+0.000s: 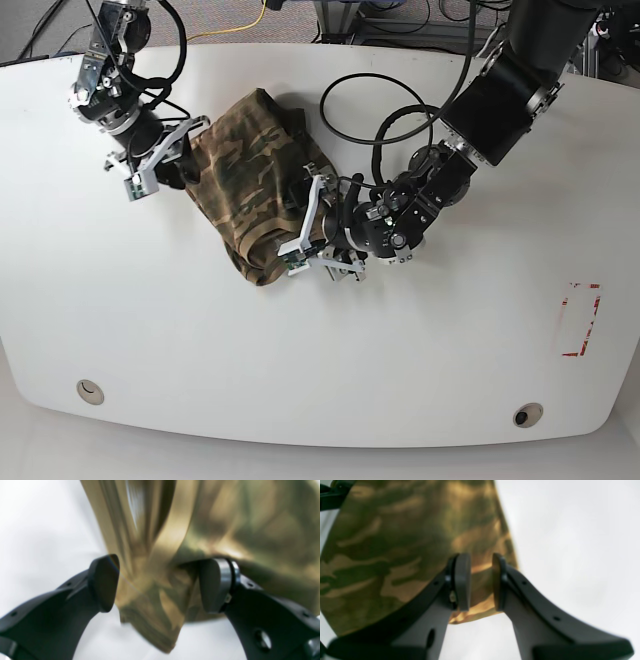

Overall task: Layout the t-shirt on the table in an organized manner, then fold the t-shirt properly
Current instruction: 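Grasp the folded bundle's edge with the left gripper and lift it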

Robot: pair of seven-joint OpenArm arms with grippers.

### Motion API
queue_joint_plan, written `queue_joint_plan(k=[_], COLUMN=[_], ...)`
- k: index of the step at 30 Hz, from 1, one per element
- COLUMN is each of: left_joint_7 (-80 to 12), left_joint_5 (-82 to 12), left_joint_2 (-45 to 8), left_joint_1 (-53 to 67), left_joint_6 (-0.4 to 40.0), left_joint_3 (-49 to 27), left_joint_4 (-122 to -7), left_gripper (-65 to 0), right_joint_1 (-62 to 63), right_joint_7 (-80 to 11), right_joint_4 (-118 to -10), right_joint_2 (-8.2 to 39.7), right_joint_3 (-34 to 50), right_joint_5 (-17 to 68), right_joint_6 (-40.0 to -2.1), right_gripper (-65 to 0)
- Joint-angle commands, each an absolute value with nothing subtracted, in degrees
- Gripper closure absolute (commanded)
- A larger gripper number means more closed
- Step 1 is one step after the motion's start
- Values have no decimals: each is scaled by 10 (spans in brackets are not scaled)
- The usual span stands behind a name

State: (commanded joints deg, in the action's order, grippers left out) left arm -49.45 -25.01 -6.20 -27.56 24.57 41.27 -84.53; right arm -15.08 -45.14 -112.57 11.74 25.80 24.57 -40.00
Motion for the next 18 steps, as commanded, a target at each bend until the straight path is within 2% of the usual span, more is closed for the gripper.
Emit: queue_joint_plan(k=[5,9,18], left_joint_7=[-495,-497,-506], left_joint_5=[-250,-250,-249], left_joint_2=[-61,-61,-61], left_joint_1=[-240,-201,-87], left_joint_6=[245,245,245], left_joint_3=[384,372,342], left_joint_4=[-921,-962,-1014], left_gripper=[-464,-464,-464], right_joint_1=[-127,-102,-33], right_joint_7=[-501,-506,-506], right_joint_4=[-1159,-1155,-1078], right_joint_2=[117,117,123], right_joint_3=[259,257,215], right_joint_5=[246,243,223], right_joint_6=[-400,-400,-400], right_gripper=[-138,-138,-138])
